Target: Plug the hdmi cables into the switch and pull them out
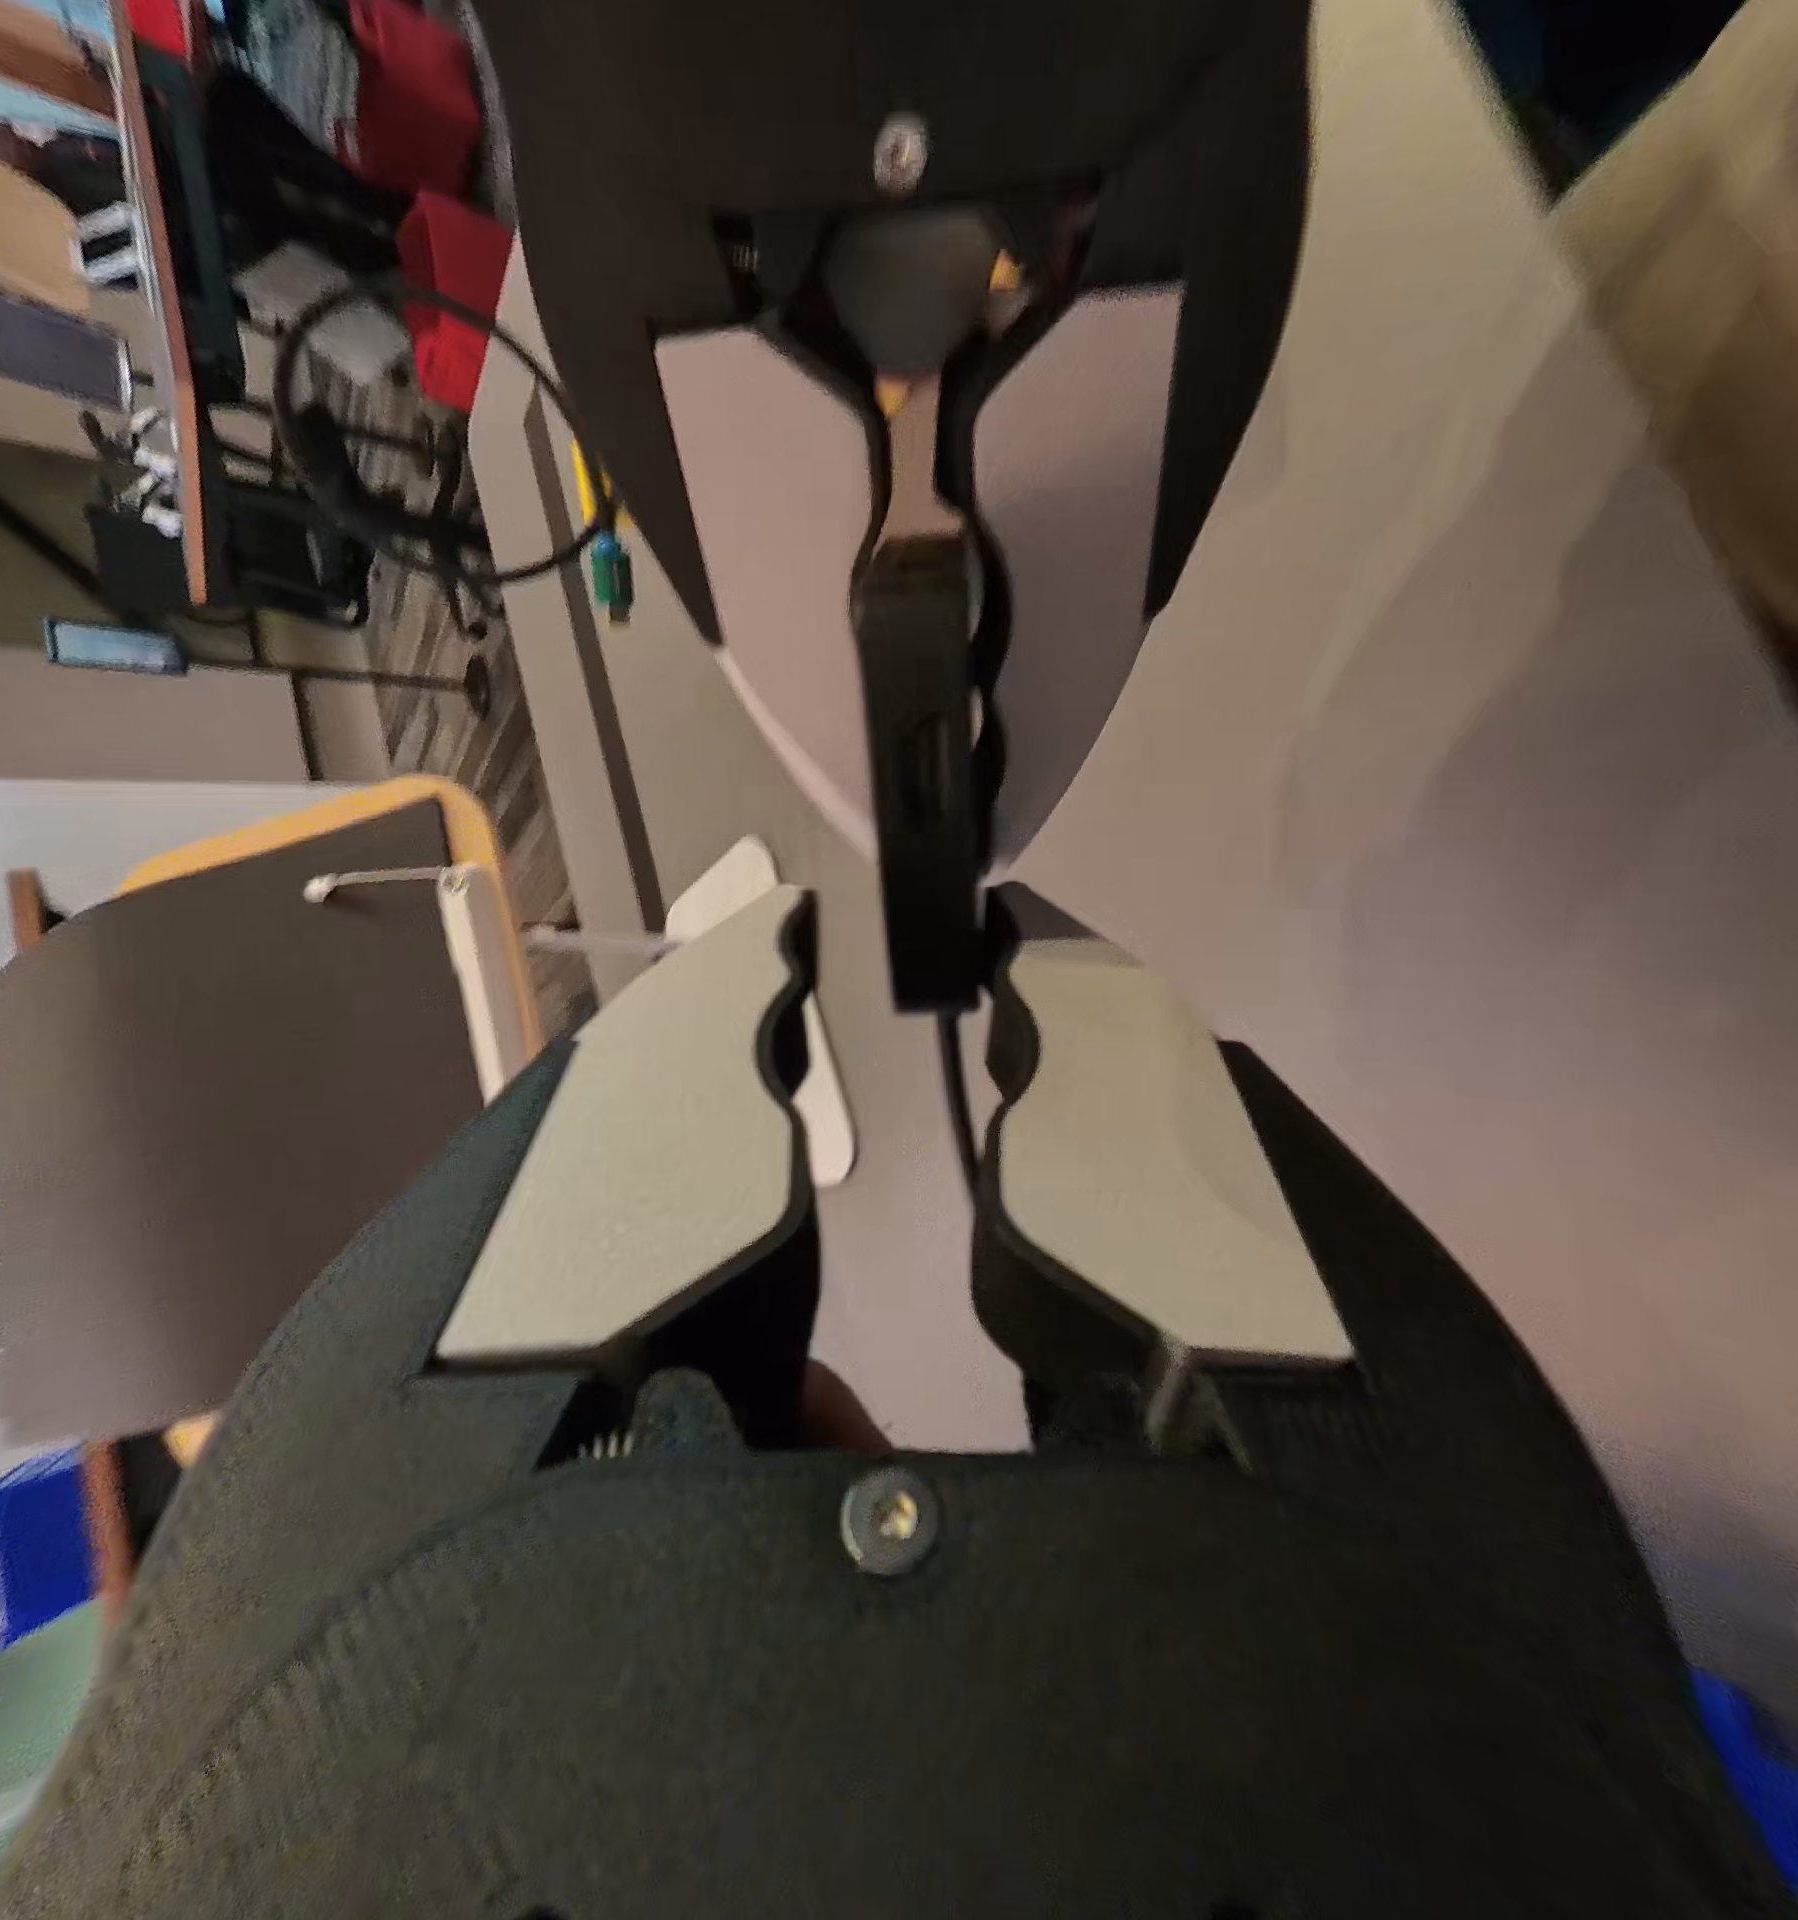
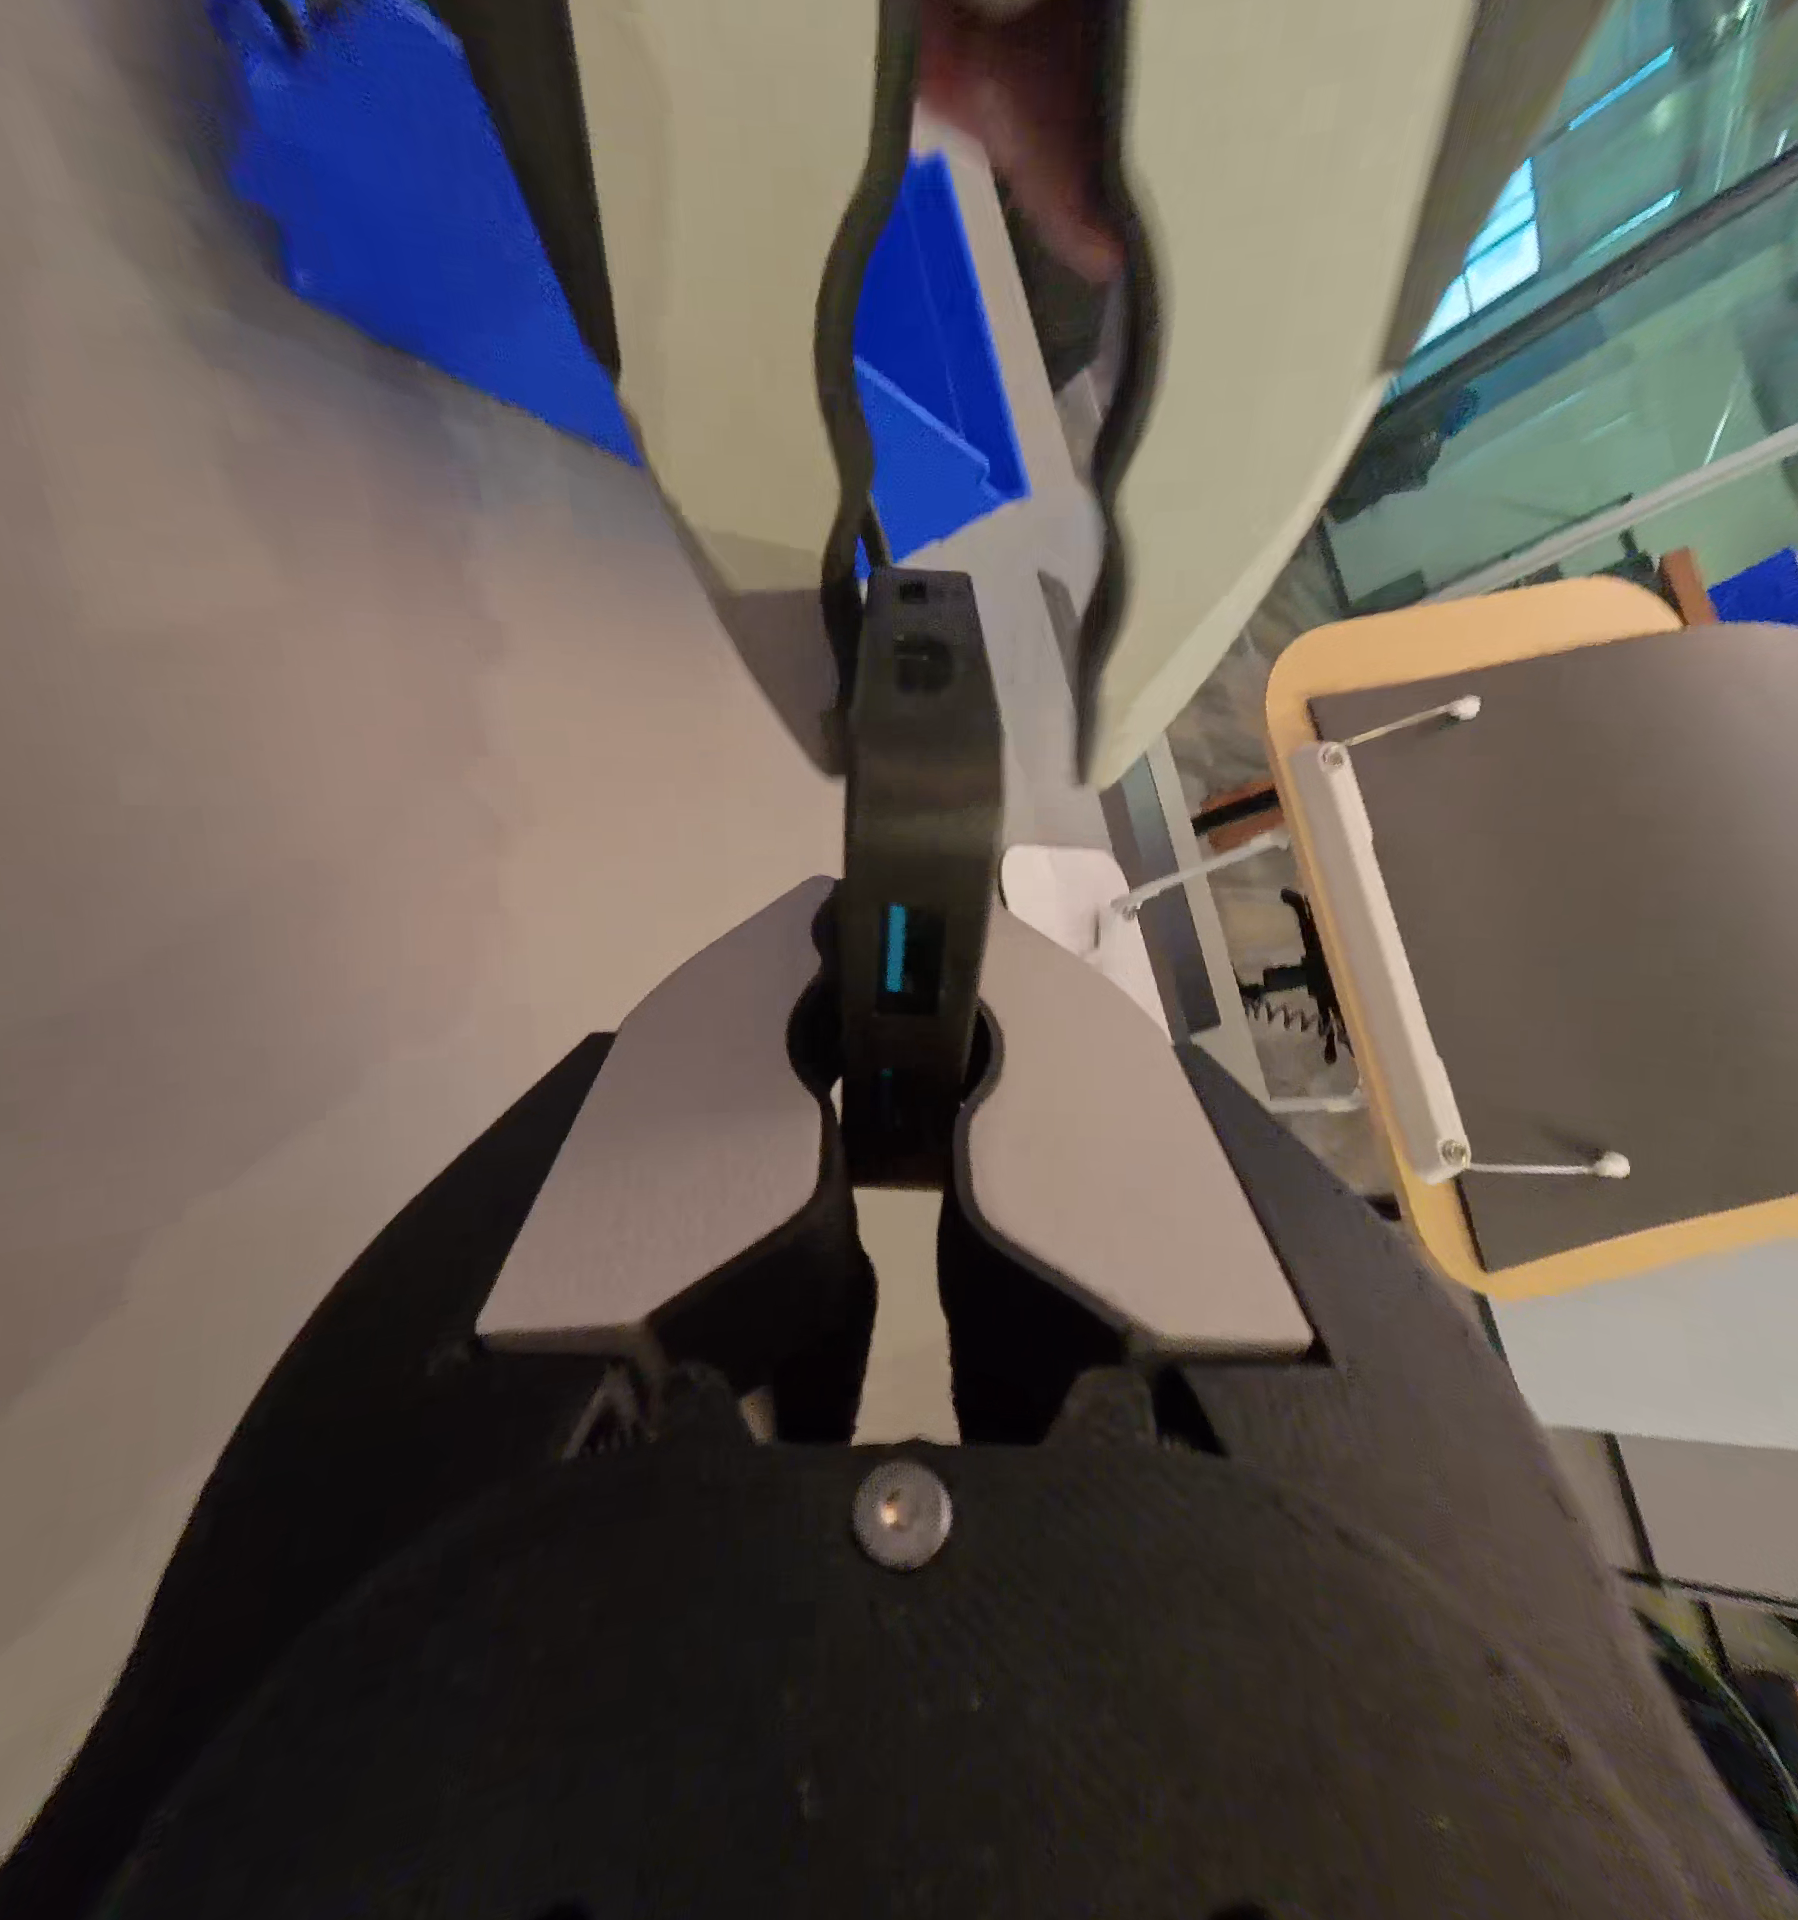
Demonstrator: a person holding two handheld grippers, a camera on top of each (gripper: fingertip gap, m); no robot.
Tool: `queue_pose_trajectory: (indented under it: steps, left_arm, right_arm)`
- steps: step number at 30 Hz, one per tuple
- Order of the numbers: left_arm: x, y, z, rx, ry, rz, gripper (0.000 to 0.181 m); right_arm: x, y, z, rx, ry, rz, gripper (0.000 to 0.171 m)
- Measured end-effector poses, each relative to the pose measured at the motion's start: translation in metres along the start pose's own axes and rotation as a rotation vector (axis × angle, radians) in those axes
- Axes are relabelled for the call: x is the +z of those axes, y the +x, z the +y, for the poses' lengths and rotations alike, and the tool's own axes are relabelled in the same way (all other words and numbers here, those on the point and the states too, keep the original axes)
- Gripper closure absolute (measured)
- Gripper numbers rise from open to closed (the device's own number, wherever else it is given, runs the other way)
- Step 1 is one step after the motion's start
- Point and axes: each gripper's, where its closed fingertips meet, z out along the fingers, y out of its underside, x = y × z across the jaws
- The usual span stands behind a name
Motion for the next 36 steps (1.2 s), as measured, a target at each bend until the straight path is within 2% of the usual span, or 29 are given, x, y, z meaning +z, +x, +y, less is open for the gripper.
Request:
queue_pose_trajectory:
  steps: [1,4,6,9,11,15,18,20,25,29,36]
  left_arm:
    - [-0.001,-0.002,0.006,0.01,-0.041,-0.008,0.145]
    - [-0.004,-0.002,-0.001,0.031,-0.057,-0.037,0.145]
    - [-0.002,-0.003,-0.006,0.08,-0.092,-0.107,0.153]
    - [0.004,0.007,-0.007,0.151,-0.132,-0.118,0.164]
    - [0.004,0.012,-0.008,0.148,-0.105,-0.111,0.167]
    - [0.0,0.014,-0.003,0.284,-0.128,-0.155,0.167]
    - [0.001,0.024,-0.007,0.381,-0.134,-0.128,0.167]
    - [0.003,0.032,-0.012,0.454,-0.133,-0.108,0.167]
    - [0.009,0.045,-0.017,0.559,-0.123,-0.078,0.167]
    - [0.01,0.049,-0.019,0.583,-0.111,-0.063,0.166]
    - [0.012,0.054,-0.017,0.621,-0.111,-0.054,0.166]
  right_arm:
    - [0.001,0.0,0.005,-0.001,-0.027,0.004,0.158]
    - [0.002,0.003,0.011,-0.007,-0.088,0.015,0.158]
    - [0.003,0.003,0.013,-0.015,-0.121,0.021,0.158]
    - [0.005,0.0,0.014,-0.069,-0.135,0.024,0.158]
    - [0.005,-0.006,0.011,-0.032,-0.063,-0.033,0.145]
    - [0.0,-0.018,0.004,0.105,0.043,-0.204,0.118]
    - [0.007,-0.035,0.008,0.132,0.01,-0.294,0.09]
    - [0.011,-0.051,0.009,0.143,0.003,-0.376,0.081]
    - [0.005,-0.074,0.009,0.199,0.033,-0.551,0.09]
    - [0.0,-0.081,0.009,0.245,0.055,-0.635,0.088]
    - [0.0,-0.086,0.012,0.219,0.028,-0.659,0.089]
